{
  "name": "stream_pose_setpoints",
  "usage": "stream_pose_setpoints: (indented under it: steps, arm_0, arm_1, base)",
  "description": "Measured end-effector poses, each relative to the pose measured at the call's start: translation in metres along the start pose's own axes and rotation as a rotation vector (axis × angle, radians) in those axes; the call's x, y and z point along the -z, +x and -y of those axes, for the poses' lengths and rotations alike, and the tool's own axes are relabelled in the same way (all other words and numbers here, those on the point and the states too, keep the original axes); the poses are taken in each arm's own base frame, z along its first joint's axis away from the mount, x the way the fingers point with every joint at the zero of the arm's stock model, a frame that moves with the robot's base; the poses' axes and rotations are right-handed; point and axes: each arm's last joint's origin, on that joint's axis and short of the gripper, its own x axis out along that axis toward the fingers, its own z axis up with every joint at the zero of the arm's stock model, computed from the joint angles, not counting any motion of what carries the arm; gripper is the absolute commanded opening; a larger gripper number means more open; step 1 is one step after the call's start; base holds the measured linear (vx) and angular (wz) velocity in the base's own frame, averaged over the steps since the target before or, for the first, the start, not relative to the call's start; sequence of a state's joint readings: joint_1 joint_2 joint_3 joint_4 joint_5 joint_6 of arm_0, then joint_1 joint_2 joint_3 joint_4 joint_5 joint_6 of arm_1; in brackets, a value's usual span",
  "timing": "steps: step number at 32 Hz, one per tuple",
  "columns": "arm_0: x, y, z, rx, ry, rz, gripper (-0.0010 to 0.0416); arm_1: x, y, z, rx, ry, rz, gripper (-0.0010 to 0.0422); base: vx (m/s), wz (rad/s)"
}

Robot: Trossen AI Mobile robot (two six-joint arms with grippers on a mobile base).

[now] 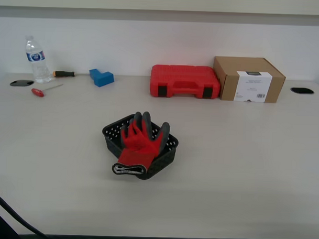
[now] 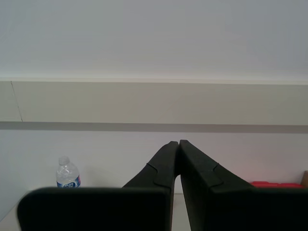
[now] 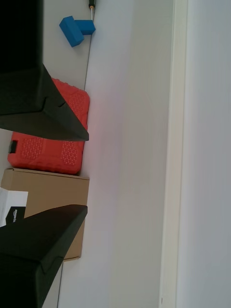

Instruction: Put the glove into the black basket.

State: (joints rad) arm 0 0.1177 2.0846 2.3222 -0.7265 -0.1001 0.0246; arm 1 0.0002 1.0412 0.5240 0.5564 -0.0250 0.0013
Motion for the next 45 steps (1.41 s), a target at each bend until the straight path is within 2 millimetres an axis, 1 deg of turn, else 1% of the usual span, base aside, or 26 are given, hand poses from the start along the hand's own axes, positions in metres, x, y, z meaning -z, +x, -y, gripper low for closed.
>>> stream_pose_setpoints:
  steps: [45]
  arm_0:
    - [0.0, 0.0, -0.0002, 0.0, 0.0, 0.0, 0.0183]
  arm_1:
    - [0.0, 0.0, 0.0, 0.0, 0.0, 0.0, 0.0]
  base:
    - [0.0, 0.0]
